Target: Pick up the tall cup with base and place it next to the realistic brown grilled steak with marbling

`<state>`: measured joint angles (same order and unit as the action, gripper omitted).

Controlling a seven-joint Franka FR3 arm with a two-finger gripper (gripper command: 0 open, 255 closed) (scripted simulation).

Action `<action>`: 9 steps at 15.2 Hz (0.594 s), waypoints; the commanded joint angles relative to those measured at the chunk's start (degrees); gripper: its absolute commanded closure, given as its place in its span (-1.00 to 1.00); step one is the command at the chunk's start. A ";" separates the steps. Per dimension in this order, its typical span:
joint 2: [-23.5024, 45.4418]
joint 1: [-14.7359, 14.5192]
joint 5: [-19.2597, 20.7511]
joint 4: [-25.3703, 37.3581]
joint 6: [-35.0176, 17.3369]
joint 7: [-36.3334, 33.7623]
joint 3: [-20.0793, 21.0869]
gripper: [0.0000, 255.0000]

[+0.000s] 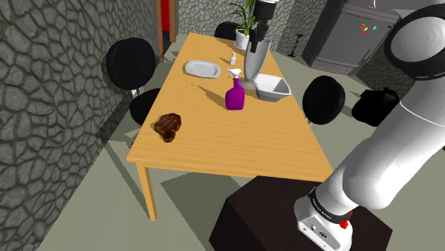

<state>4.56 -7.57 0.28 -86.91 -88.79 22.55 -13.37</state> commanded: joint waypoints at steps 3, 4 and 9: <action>3.59 -2.04 -0.76 1.63 -1.91 -3.92 1.78 1.00; 4.69 -2.53 -0.95 2.37 -2.24 -4.85 2.20 1.00; 11.00 -4.95 -1.85 7.45 -3.36 -9.26 4.09 1.00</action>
<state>14.37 -12.01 -1.43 -80.28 -91.72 14.24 -9.65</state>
